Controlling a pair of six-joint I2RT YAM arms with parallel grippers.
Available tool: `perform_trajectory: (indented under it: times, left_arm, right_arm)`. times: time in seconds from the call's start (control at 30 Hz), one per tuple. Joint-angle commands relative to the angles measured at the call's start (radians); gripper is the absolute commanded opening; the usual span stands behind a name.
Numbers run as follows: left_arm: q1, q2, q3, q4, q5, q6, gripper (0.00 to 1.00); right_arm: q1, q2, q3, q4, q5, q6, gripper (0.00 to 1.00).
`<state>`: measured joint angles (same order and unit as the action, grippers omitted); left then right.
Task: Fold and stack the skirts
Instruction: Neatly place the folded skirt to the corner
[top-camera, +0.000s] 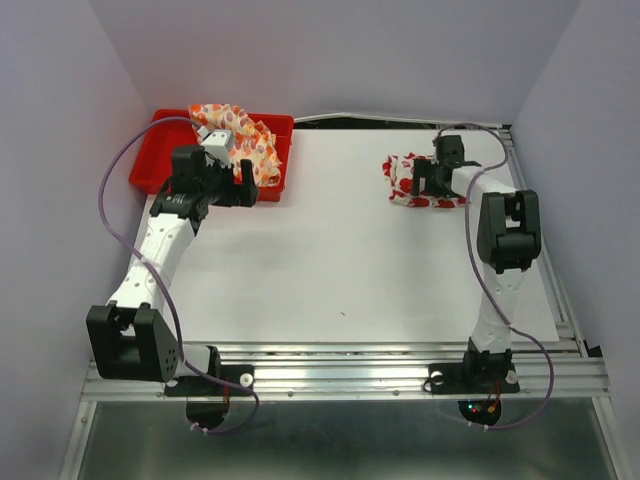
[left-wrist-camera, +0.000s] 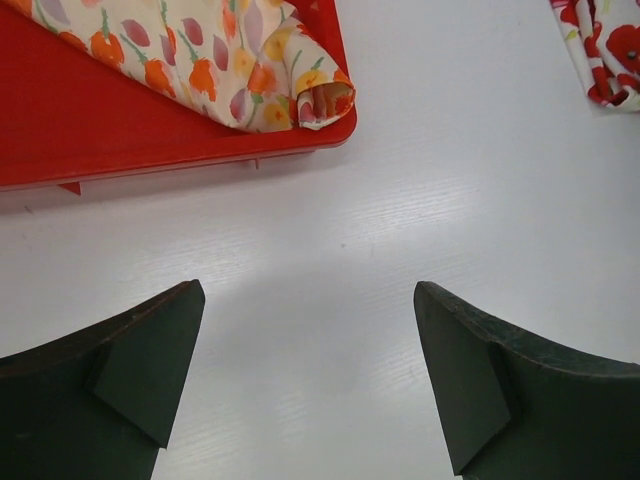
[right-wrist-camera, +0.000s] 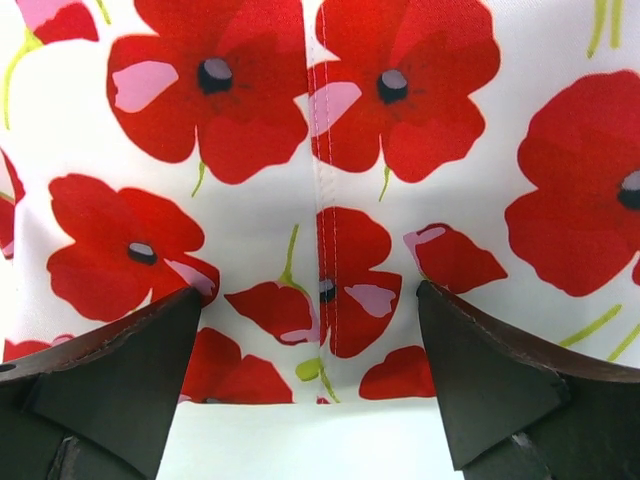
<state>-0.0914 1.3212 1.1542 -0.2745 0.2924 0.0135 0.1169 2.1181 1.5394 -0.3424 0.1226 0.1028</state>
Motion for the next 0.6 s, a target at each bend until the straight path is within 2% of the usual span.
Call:
perform_trajectory:
  times: [0.0,0.17,0.27,0.57]
  left_arm:
    - [0.01,0.019,0.05,0.018,0.034,-0.007,0.99]
    - [0.021,0.055,0.065,0.02,0.048,-0.004,0.99]
    - [0.022,0.085,0.078,0.018,0.057,-0.004,0.99]
    - [0.028,0.113,0.114,0.011,0.062,0.008,0.99]
  right_arm:
    - [-0.112,0.126,0.111,-0.062,-0.001,-0.092,0.94]
    - [-0.223,0.239,0.299,-0.069,-0.072,-0.254,0.94]
    - [-0.243,0.31,0.372,-0.069,-0.11,-0.313,0.94]
    - [-0.243,0.329,0.527,-0.125,-0.212,-0.282,0.96]
